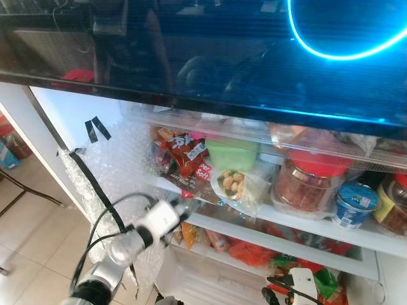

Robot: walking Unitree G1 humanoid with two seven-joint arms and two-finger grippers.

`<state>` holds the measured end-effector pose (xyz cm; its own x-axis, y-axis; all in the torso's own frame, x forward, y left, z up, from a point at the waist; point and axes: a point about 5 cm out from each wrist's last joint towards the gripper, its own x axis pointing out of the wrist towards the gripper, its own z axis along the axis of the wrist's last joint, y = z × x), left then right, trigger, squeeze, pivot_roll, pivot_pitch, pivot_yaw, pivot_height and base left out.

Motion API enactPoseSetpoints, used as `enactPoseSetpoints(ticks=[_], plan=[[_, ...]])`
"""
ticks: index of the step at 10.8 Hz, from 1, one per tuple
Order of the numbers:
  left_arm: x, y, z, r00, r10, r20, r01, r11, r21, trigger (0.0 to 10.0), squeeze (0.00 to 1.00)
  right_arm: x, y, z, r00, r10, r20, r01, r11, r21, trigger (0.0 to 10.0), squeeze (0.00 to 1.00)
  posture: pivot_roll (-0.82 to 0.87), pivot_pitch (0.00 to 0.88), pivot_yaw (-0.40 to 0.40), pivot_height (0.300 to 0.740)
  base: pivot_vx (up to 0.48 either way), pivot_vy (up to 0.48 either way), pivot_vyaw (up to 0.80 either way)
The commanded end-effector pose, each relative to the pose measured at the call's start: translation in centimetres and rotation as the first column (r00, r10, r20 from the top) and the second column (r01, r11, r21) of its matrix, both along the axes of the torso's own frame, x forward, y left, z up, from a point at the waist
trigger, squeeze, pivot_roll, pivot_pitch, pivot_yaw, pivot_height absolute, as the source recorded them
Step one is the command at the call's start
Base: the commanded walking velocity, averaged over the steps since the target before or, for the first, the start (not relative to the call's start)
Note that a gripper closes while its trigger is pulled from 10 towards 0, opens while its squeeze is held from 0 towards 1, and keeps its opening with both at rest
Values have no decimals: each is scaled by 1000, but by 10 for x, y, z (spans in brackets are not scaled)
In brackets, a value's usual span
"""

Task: Restocking fridge

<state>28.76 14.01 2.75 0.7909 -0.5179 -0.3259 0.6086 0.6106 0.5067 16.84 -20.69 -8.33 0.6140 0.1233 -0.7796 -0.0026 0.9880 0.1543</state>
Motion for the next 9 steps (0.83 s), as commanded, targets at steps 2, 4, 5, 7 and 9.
enactPoseSetpoints(ticks=[2, 4, 5, 7, 9], plan=[[-7, 11, -23, 997, 71, -8, -68, 977, 204, 10000, 0, 2, 2, 1, 1000, -9, 13, 9, 1000, 3, 10000, 0, -12, 14, 54, 677, 0, 0, 0], [-8, 8, -30, 998, 60, 23, -65, 950, 305, 10000, 0, 2, 2, 1, 1000, -11, 15, 11, 1000, 2, 10000, 0, -14, 15, 53, 677, 0, 0, 0], [0, 10, -29, 989, 131, 63, -144, 930, 337, 10000, 0, 1, 1, 1, 1000, -11, 16, 11, 1000, -1, 10000, 0, -21, 15, 54, 677, 0, 0, 0], [14, 14, -17, 953, 277, 127, -301, 916, 264, 10000, 0, 1, 0, 1, 1000, -12, 15, 12, 1000, -4, 10000, 0, -23, 16, 55, 677, 0, 0, 0], [29, 16, -3, 895, 436, 96, -445, 887, 121, 10000, 0, 0, 0, 0, 1000, -7, 12, 7, 1000, -7, 10000, 0, -24, 13, 51, 677, 0, 0, 0]])
